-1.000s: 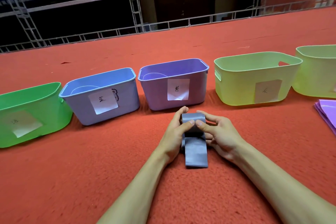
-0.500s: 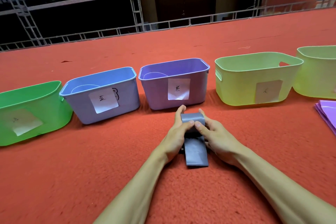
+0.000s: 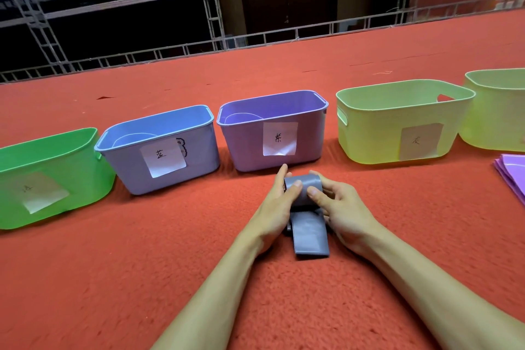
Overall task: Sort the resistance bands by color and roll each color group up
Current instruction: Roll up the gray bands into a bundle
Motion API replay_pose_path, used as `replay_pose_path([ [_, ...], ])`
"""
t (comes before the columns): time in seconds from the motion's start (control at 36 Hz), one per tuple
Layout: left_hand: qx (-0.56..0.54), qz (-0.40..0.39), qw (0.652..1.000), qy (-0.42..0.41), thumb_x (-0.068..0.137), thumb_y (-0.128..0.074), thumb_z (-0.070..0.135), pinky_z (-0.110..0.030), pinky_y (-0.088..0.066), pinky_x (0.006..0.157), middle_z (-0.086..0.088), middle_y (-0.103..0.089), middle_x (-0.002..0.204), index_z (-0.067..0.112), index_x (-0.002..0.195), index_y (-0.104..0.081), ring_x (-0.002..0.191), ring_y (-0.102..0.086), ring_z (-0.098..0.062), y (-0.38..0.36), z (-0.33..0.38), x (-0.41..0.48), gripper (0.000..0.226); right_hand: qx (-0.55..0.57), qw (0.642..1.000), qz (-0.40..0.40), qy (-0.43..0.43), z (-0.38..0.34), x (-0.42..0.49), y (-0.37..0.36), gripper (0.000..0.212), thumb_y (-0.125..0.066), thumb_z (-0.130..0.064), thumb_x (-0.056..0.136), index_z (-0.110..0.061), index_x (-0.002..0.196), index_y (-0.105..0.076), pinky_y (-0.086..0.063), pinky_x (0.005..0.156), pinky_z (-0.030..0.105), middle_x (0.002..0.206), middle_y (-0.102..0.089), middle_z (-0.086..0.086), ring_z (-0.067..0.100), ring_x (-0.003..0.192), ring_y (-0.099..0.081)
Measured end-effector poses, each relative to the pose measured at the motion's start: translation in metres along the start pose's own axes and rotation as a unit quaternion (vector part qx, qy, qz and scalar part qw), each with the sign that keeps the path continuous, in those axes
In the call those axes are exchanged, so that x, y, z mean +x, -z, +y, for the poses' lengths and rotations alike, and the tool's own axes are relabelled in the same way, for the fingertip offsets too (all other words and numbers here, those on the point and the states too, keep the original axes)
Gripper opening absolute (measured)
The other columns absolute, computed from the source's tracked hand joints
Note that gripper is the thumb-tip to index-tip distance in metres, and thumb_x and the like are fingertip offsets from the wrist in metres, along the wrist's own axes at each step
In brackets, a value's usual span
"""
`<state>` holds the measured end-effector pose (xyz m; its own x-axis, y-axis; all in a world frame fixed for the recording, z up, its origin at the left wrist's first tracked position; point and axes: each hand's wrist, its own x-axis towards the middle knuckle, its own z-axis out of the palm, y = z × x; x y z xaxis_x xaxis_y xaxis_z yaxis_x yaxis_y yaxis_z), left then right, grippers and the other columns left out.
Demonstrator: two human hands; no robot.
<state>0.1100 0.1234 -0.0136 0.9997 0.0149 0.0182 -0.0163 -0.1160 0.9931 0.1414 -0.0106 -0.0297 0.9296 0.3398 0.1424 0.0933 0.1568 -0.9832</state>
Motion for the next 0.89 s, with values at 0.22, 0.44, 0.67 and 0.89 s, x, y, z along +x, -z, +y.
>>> replay_pose_path([
  [0.22,0.007,0.016,1.000,0.001,0.067,-0.056,0.082,-0.042,-0.033,0.114,0.001,-0.043,0.149,0.016,0.153,-0.019,0.133,-0.046,-0.012,0.003,-0.015,0.007,0.114,-0.048,0.999,-0.001,0.012,-0.005,-0.005,-0.001,0.046,-0.054,-0.004,0.094,-0.004,0.140,-0.045,-0.047,0.103,0.036,0.107,-0.067,-0.023,0.004,0.111,-0.060],
  [0.44,0.032,0.002,0.999,-0.014,0.104,-0.034,0.027,0.000,-0.040,0.081,0.019,-0.050,0.120,0.008,0.153,-0.003,0.101,-0.053,0.012,-0.001,-0.008,-0.003,0.061,-0.110,0.993,-0.038,0.012,-0.005,-0.009,-0.007,0.059,-0.043,-0.007,0.100,-0.015,0.151,-0.014,-0.043,0.096,0.012,0.135,-0.055,0.001,0.002,0.117,-0.056],
  [0.67,0.007,-0.022,1.000,-0.012,0.101,-0.045,0.036,-0.029,-0.036,0.111,0.009,-0.052,0.134,0.018,0.154,-0.003,0.121,-0.052,-0.001,0.003,-0.010,0.001,0.069,-0.136,0.989,-0.060,-0.004,-0.005,-0.010,-0.008,0.063,-0.038,-0.015,0.103,-0.023,0.152,0.001,-0.034,0.113,0.030,0.141,-0.048,-0.006,0.003,0.124,-0.050],
  [0.89,-0.021,-0.042,0.999,-0.015,0.079,-0.059,0.058,-0.045,-0.034,0.113,0.007,-0.051,0.141,0.047,0.145,-0.014,0.128,-0.051,-0.010,0.010,-0.017,0.005,0.081,-0.145,0.986,-0.084,-0.014,-0.006,-0.008,-0.008,0.062,-0.036,-0.018,0.104,-0.024,0.152,0.003,-0.034,0.094,0.003,0.132,-0.045,-0.025,-0.024,0.106,-0.046],
])
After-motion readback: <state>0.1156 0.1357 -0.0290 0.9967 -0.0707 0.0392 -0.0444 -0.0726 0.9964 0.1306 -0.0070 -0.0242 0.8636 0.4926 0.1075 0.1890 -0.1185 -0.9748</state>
